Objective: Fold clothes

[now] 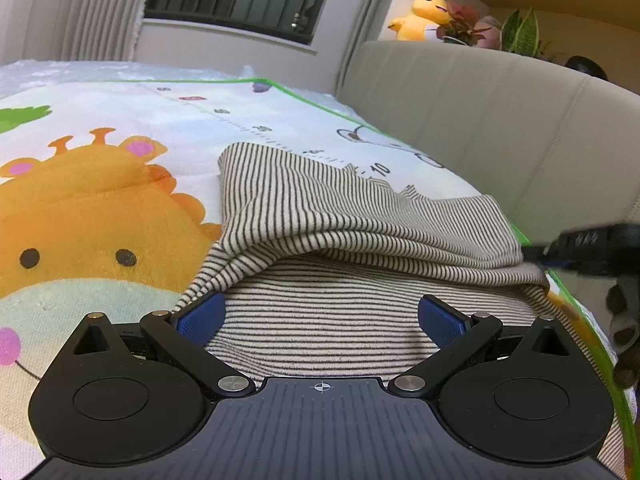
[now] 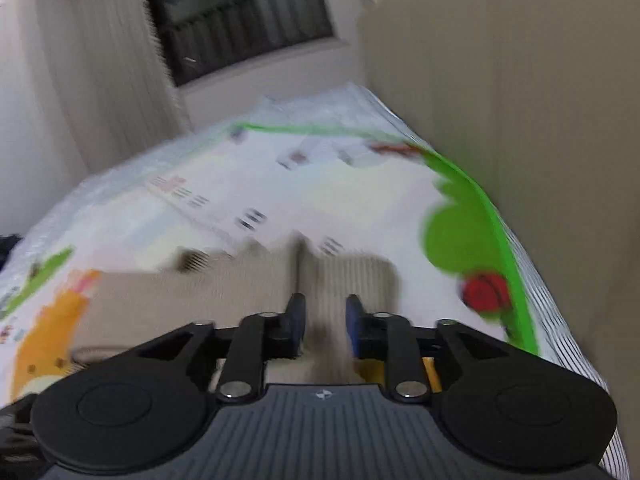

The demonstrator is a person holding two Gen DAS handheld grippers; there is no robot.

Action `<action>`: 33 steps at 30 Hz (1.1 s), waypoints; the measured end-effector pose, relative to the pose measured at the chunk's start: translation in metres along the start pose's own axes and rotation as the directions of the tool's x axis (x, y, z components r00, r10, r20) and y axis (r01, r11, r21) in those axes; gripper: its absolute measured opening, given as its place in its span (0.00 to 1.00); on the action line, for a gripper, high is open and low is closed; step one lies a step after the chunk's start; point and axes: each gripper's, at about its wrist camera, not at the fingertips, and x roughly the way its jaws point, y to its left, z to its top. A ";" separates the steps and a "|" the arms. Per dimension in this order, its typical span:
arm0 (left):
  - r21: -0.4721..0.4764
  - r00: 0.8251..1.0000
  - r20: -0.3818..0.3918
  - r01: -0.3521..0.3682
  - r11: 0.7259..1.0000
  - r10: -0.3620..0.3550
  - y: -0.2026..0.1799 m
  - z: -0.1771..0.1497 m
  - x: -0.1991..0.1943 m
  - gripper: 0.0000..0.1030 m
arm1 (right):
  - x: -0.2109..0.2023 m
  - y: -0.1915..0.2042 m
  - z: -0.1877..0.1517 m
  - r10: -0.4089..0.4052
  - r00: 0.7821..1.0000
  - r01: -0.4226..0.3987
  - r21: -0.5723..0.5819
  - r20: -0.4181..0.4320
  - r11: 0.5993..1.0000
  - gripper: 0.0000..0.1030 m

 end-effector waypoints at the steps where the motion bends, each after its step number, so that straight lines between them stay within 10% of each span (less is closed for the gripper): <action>1: 0.001 1.000 0.000 -0.001 1.000 0.001 0.000 0.000 0.000 1.00 | 0.002 0.005 0.004 0.011 1.000 -0.010 -0.010 0.014 1.000 0.37; 5: 0.008 1.000 -0.004 -0.008 1.000 0.008 -0.003 -0.001 0.000 1.00 | 0.031 0.013 0.007 0.020 0.999 -0.020 0.001 -0.030 1.000 0.42; 9: 0.001 1.000 -0.004 -0.003 1.000 0.003 -0.001 -0.001 -0.001 1.00 | 0.035 0.011 0.007 0.080 0.995 -0.078 0.047 -0.052 0.996 0.08; 13: -0.002 1.000 -0.004 -0.001 1.000 0.001 -0.001 -0.001 -0.001 1.00 | -0.003 0.003 0.025 0.128 0.991 -0.131 0.061 0.048 0.990 0.07; 20: 0.004 1.000 -0.006 -0.007 1.000 0.007 -0.003 0.000 -0.001 1.00 | 0.014 -0.017 -0.022 0.001 0.998 0.001 0.031 -0.066 1.000 0.10; 33: 0.010 1.000 -0.009 -0.012 1.000 0.013 -0.005 0.000 -0.002 1.00 | 0.009 -0.022 -0.030 -0.033 0.999 0.033 0.024 -0.025 0.999 0.37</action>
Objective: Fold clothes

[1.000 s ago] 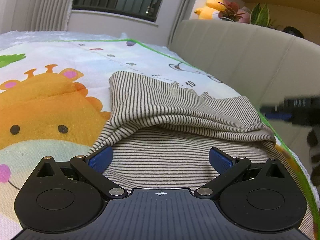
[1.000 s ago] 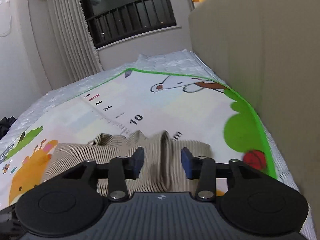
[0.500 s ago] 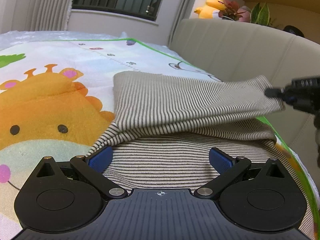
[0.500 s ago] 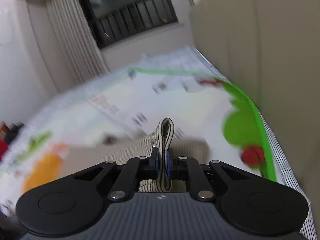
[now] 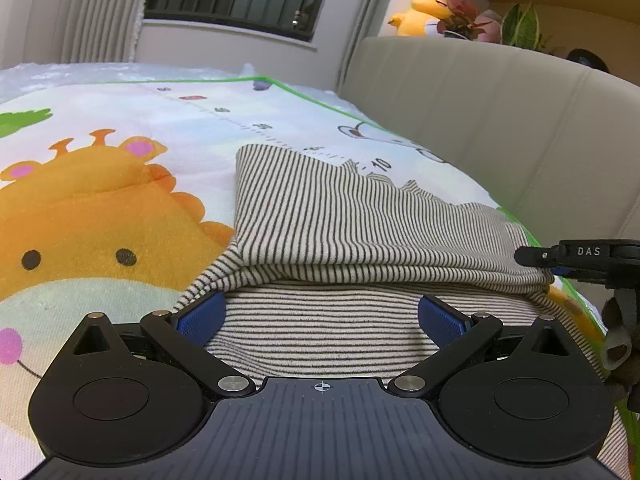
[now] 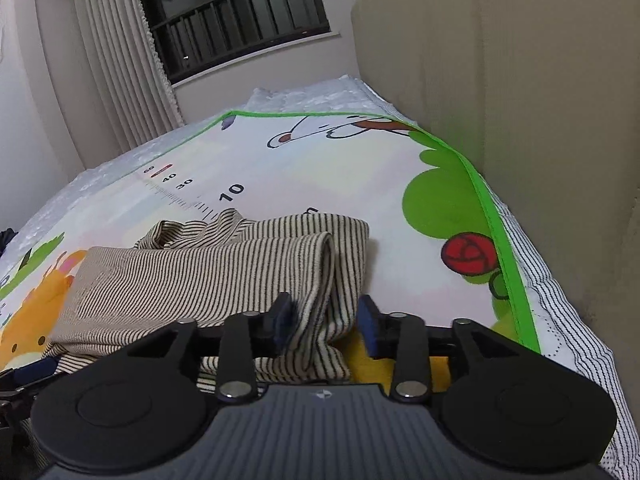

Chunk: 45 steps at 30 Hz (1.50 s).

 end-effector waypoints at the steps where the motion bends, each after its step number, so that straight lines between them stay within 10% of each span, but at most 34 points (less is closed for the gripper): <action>1: 0.002 1.000 -0.001 0.000 1.000 0.000 0.000 0.000 0.000 1.00 | 0.000 -0.001 -0.001 -0.001 1.000 0.001 0.003 0.001 1.000 0.38; 9: 0.017 1.000 -0.005 0.004 1.000 -0.004 -0.001 -0.001 -0.003 1.00 | -0.014 0.006 0.004 -0.042 0.998 0.043 -0.033 0.046 0.999 0.67; 12: 0.042 1.000 -0.022 -0.017 0.999 0.018 -0.005 -0.001 0.000 1.00 | -0.034 0.025 0.012 0.019 0.992 -0.006 -0.101 0.127 0.995 1.00; 16: 0.087 0.998 -0.041 -0.052 0.995 0.055 -0.012 -0.001 0.003 1.00 | -0.034 0.048 0.018 0.146 0.981 -0.126 -0.149 0.130 0.981 1.00; 22: 0.092 0.997 -0.065 -0.044 0.995 0.050 -0.011 0.000 0.002 1.00 | 0.029 0.034 -0.011 0.063 0.996 -0.068 -0.076 -0.060 0.995 1.00; 31: 0.103 0.997 -0.056 -0.049 0.993 0.055 -0.013 -0.002 0.002 1.00 | 0.014 0.026 -0.018 0.063 0.998 -0.062 -0.027 0.025 0.998 1.00; 45: 0.109 0.992 -0.060 -0.100 0.989 0.107 -0.025 -0.004 -0.001 1.00 | 0.040 0.024 -0.004 0.085 0.994 -0.091 -0.090 -0.062 0.992 1.00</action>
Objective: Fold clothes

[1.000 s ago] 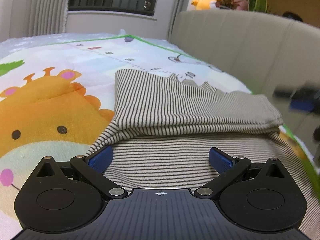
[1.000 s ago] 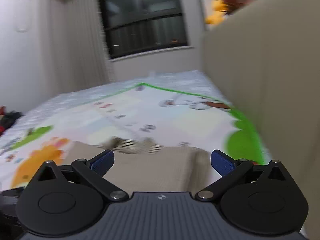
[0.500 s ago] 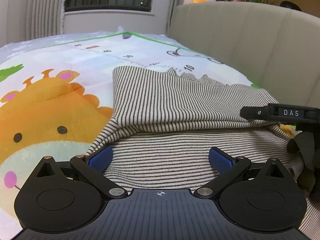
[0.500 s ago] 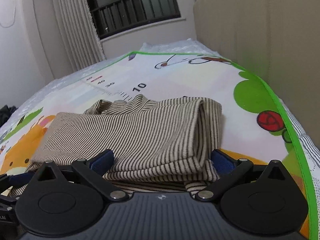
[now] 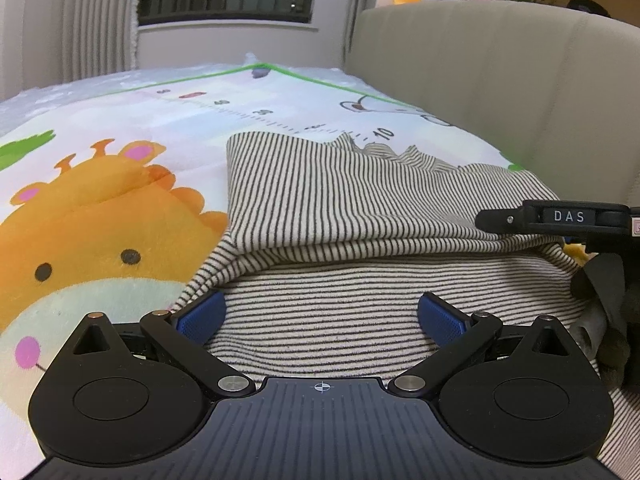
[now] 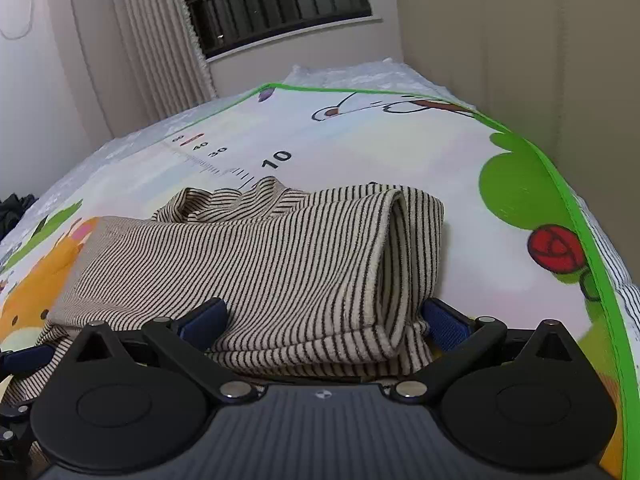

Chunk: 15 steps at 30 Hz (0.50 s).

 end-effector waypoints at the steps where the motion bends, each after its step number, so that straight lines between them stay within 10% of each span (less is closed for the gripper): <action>1: -0.004 1.000 0.001 -0.006 1.000 0.006 -0.001 -0.001 -0.001 1.00 | 0.002 0.000 0.001 0.003 1.000 -0.003 -0.009 -0.006 1.000 1.00; 15: -0.019 1.000 0.020 -0.017 1.000 0.017 -0.005 -0.006 -0.009 1.00 | 0.000 -0.001 0.000 0.012 1.000 -0.012 -0.003 0.025 1.000 1.00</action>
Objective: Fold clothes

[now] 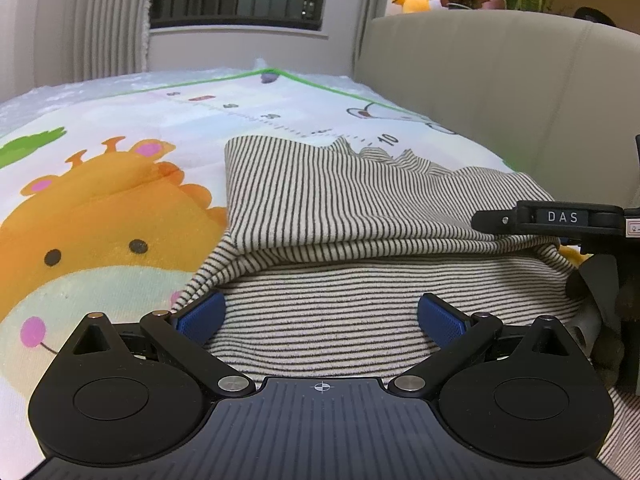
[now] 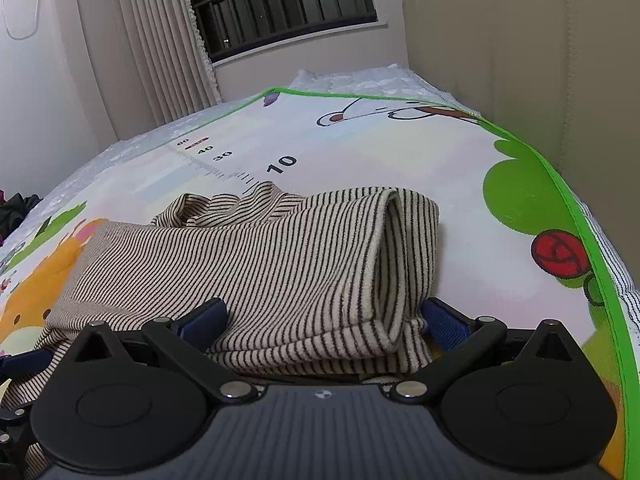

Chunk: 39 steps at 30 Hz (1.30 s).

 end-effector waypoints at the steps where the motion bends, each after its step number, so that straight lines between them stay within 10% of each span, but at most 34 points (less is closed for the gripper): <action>1: -0.001 1.000 0.001 0.000 1.000 0.000 0.000 0.000 0.000 1.00 | 0.000 0.000 0.000 0.002 1.000 -0.002 0.004 0.002 1.000 1.00; 34: 0.003 1.000 -0.022 -0.013 1.000 0.013 -0.003 0.007 0.002 1.00 | -0.003 -0.007 -0.002 0.021 1.000 -0.022 0.039 0.021 0.999 1.00; 39: -0.164 0.986 0.017 0.168 0.972 -0.168 0.016 0.037 -0.004 1.00 | -0.003 -0.005 -0.002 0.019 1.000 -0.020 0.037 0.022 0.999 1.00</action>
